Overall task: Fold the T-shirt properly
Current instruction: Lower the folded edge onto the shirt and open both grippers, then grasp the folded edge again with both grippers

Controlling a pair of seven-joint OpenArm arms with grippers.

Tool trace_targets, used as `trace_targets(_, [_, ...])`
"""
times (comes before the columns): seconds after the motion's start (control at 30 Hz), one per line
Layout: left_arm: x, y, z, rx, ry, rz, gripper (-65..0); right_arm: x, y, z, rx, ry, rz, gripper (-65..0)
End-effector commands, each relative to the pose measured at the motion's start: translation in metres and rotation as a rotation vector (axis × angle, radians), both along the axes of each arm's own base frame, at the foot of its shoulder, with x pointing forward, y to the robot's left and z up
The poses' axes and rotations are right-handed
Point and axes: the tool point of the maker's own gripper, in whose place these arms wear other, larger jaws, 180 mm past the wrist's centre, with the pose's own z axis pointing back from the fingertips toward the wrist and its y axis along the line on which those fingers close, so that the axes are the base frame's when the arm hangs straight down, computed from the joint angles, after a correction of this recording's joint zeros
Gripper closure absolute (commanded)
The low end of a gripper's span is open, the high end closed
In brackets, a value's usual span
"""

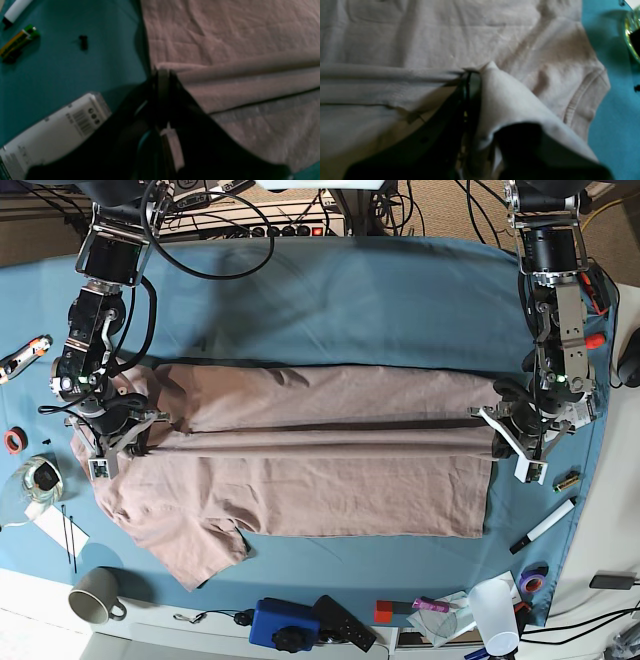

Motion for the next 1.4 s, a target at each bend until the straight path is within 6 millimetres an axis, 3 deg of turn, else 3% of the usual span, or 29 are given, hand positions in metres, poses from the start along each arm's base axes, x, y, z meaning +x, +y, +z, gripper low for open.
trace_targets(0.0, [0.012, 0.006, 0.019, 0.01, -0.064, 0.007, 0.0, 0.012, -0.01, 0.022, -0.023, -0.069, -0.016, 0.0])
trace_targets(0.17, [0.012, 0.006, 0.02, 0.01, -0.066, 0.006, 0.0, 0.011, -0.009, 0.021, -0.023, -0.061, -0.014, 0.0])
trace_targets(0.23, [0.013, 0.005, 0.022, 0.01, -0.07, 0.0, -5.4, 0.012, -0.008, 0.022, -0.024, -0.062, -0.003, 0.0])
trace_targets(0.37, [0.02, -0.005, 0.032, 0.014, -0.098, -0.068, -16.8, 0.016, -0.006, 0.027, -0.027, -0.069, 0.015, -9.0])
trace_targets(0.47, [0.026, -0.004, 0.038, 0.018, -0.105, -0.066, -20.3, 0.02, -0.007, 0.031, -0.028, -0.048, 0.009, -11.2])
trace_targets(0.6, [0.022, 0.004, 0.029, 0.03, 0.01, -0.02, -23.4, 0.021, -0.008, 0.036, -0.022, -0.001, -0.001, -11.2])
trace_targets(0.77, [0.009, -0.004, 0.034, -0.044, 0.096, -0.024, -26.5, 0.02, -0.006, 0.061, 0.025, -0.041, 0.002, -11.2])
trace_targets(0.87, [0.001, 0.0, 0.037, -0.063, 0.086, -0.025, -26.5, 0.015, -0.019, 0.07, 0.021, -0.054, -0.033, -11.2])
trace_targets(1.07, [-0.029, 0.011, 0.019, -0.151, 0.125, 0.026, -26.7, -0.001, -0.056, 0.077, 0.068, -0.083, -0.15, -11.2])
trace_targets(1.23, [-0.047, 0.004, 0.004, -0.197, 0.165, 0.016, -32.6, -0.017, -0.083, 0.086, 0.146, -0.131, -0.248, -11.2])
trace_targets(1.37, [-0.054, -0.004, -0.001, -0.234, 0.179, 0.011, -32.6, -0.033, -0.105, 0.087, 0.159, -0.143, -0.306, -11.2])
